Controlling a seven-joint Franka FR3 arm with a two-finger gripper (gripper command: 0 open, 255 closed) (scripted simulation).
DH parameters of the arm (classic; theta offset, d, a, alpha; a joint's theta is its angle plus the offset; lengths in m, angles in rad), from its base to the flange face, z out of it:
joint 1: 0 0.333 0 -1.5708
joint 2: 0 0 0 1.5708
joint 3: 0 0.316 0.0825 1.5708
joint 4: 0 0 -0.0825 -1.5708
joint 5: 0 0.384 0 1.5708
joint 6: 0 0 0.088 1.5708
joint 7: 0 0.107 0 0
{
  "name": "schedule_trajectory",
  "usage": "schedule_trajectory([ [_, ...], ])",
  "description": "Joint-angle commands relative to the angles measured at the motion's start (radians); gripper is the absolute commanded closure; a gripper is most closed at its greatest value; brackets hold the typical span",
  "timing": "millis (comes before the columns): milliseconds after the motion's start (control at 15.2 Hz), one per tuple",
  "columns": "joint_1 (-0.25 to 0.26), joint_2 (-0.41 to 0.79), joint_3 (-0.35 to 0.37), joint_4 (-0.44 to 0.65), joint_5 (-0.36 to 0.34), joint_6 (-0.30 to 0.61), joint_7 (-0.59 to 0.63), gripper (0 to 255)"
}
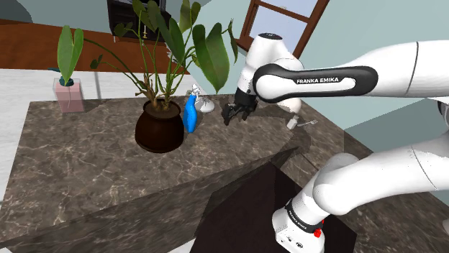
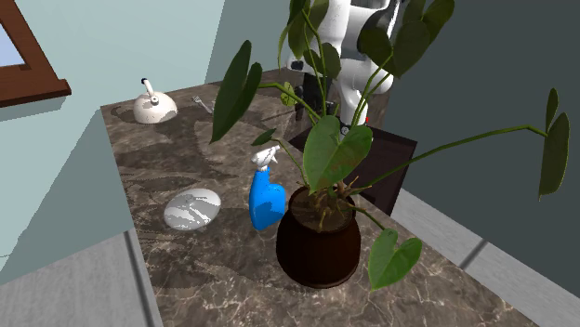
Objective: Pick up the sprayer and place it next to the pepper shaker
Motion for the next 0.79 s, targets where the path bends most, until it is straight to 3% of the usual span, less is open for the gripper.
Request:
schedule_trajectory([
  [0,-0.006,0.061,0.017,0.011,-0.011,0.094,0.033,0],
  [396,-0.043,0.260,0.071,0.072,-0.092,0.345,0.156,0],
  [726,-0.081,0.436,0.109,0.171,-0.240,0.506,0.312,0],
])
